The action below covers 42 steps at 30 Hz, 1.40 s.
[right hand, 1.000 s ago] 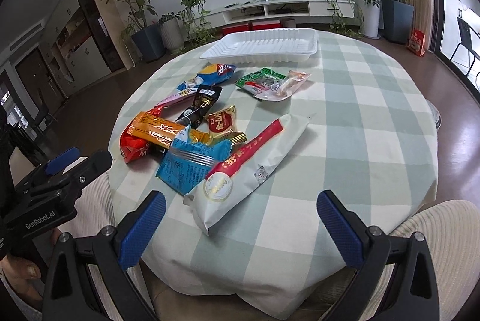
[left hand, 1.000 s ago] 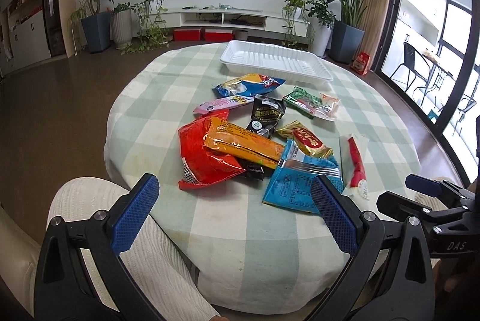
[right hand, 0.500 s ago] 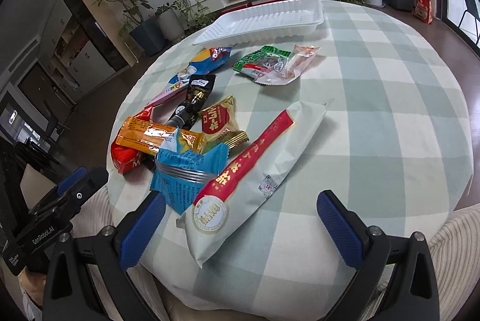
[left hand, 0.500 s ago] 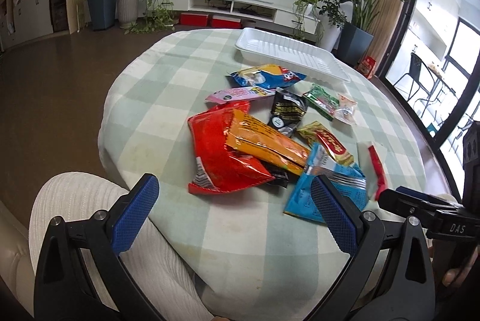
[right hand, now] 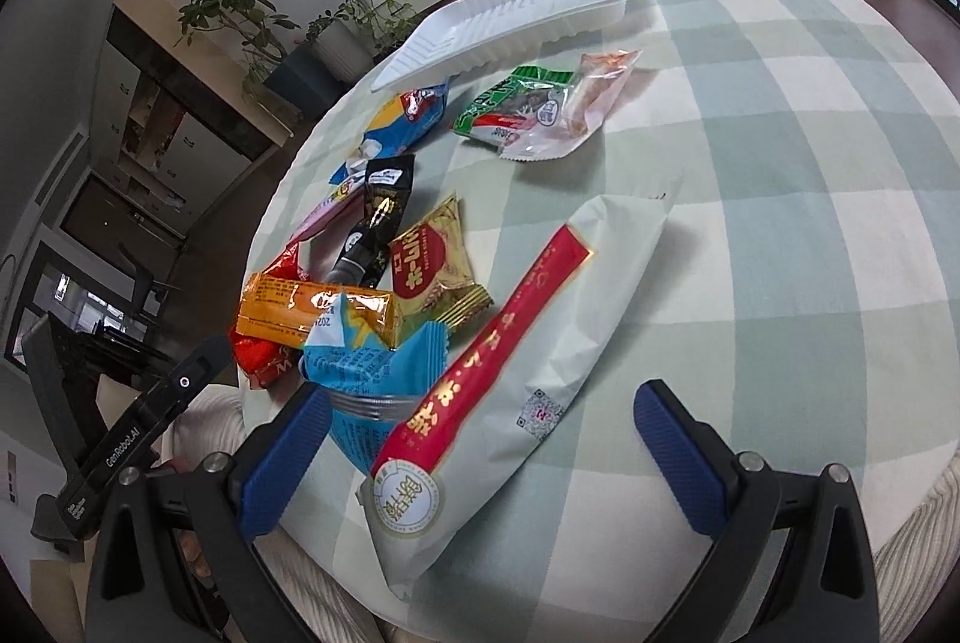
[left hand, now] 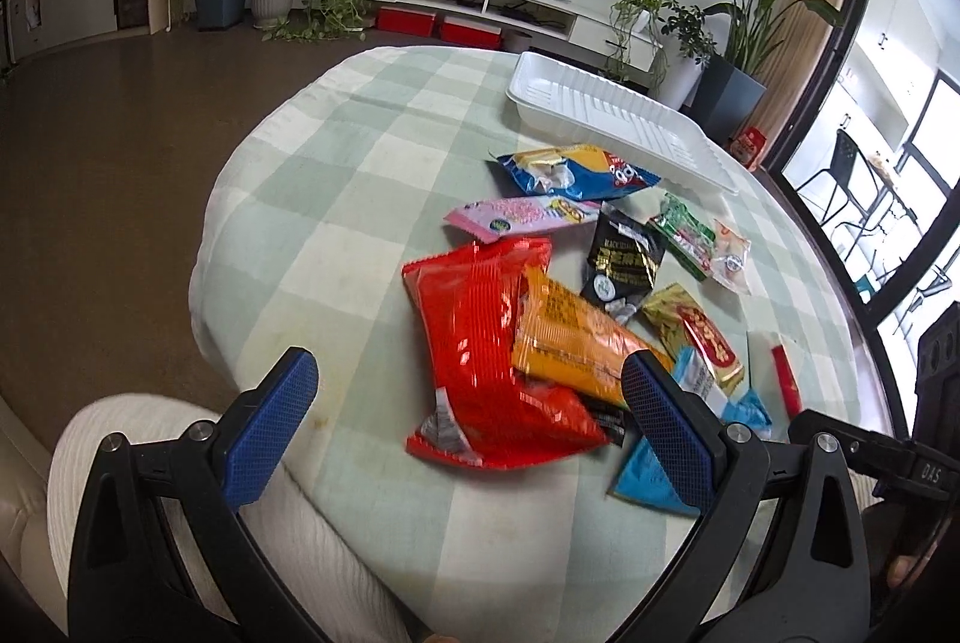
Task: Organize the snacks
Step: 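Move the left tool toward the pink Pororo packet while the right tool approaches the white-red packet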
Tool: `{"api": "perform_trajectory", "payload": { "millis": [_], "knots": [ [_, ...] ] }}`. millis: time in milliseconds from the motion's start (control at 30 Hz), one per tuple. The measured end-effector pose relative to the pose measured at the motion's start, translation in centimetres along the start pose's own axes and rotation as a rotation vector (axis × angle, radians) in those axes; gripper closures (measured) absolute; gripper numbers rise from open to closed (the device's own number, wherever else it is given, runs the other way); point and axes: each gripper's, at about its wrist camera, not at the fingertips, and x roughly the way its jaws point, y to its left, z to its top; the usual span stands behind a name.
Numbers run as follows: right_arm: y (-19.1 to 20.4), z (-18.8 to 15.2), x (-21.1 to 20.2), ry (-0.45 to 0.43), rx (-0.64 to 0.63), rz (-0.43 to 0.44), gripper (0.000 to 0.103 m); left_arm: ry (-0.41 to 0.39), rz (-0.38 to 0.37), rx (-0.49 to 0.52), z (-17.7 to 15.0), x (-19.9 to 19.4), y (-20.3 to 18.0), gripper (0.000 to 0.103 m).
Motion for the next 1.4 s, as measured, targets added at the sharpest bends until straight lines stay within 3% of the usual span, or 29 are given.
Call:
{"api": "perform_trajectory", "payload": {
  "millis": [300, 600, 1067, 1167, 1400],
  "knots": [
    [-0.7, 1.1, 0.4, 0.003, 0.017, 0.046, 0.0, -0.031, 0.021, 0.137, 5.0, 2.6, -2.0, 0.001],
    [-0.3, 1.2, 0.9, -0.009, -0.01, 0.026, 0.0, 0.055, 0.044, 0.372, 8.3, 8.3, -4.4, 0.001],
    [-0.4, 1.0, 0.8, -0.031, -0.013, 0.038, 0.0, 0.196, 0.025, 0.601, 9.3, 14.3, -6.4, 0.001],
    [-0.4, 1.0, 0.7, -0.033, -0.016, 0.037, 0.0, 0.247, 0.058, 0.653, 9.2, 15.6, -6.8, 0.0],
    [-0.1, 1.0, 0.6, -0.029, -0.025, 0.028, 0.0, 0.315, 0.027, 0.66, 10.0, 17.1, -6.3, 0.0]
  ]
}}
